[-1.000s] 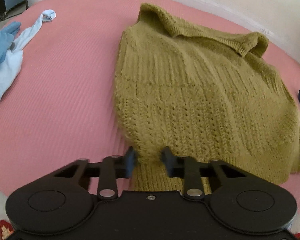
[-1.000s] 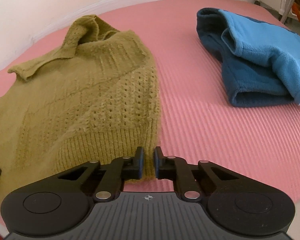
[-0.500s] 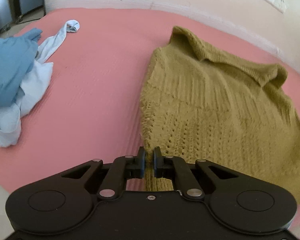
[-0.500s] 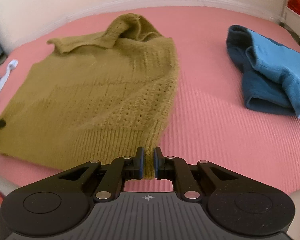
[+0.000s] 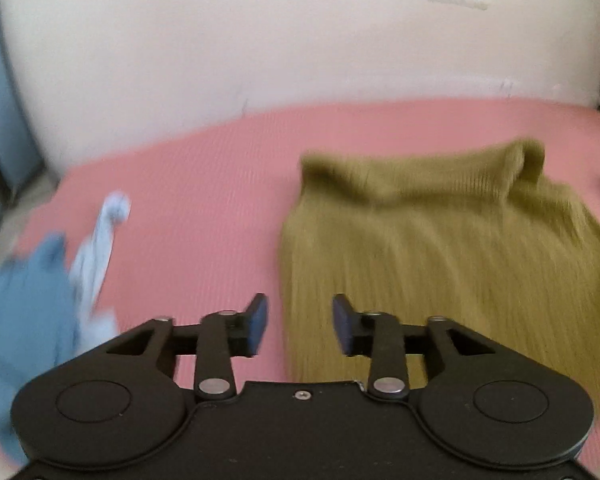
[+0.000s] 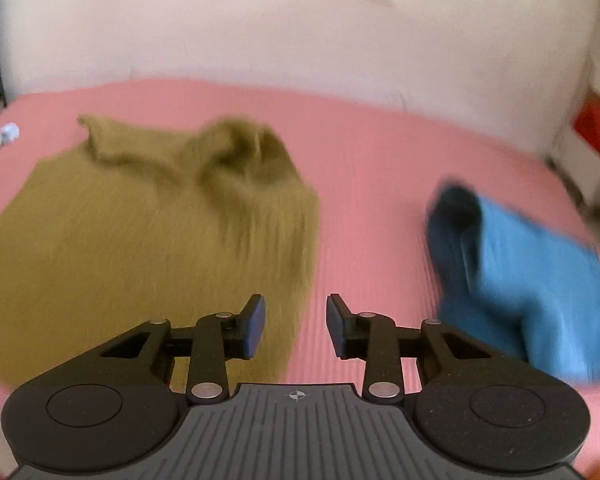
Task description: Fold clothes
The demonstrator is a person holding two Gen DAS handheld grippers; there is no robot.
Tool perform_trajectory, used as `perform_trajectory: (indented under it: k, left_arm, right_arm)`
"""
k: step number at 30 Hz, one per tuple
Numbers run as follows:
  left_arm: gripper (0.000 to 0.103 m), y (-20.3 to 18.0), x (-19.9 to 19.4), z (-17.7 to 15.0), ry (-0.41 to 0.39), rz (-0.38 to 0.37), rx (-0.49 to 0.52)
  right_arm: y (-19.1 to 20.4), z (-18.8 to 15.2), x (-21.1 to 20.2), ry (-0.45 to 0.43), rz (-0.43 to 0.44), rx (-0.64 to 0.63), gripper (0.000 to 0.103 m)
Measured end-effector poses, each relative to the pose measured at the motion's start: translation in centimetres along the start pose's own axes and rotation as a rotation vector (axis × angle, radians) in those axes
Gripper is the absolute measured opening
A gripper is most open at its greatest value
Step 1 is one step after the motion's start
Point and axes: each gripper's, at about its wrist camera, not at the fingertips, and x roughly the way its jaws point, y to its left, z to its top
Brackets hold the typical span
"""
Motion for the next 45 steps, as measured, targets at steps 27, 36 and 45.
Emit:
perform_trajectory:
  k: [27, 36, 45]
  left_arm:
    - [0.004, -3.5, 21.0, 11.2, -0.019, -0.151, -0.219]
    - [0.023, -2.6, 17.8, 10.4, -0.003, -0.115, -0.241]
    - [0.039, 0.0, 8.1, 4.1, 0.081, -0.086, -0.188]
  right_arm:
    - [2.0, 18.3, 20.8, -0.066, 0.156, 0.230, 0.014]
    - [0.6, 18.9, 20.0, -0.087, 0.077, 0.218, 0.032]
    - [-3.5, 11.5, 10.2, -0.060, 0.091, 0.146, 0.034]
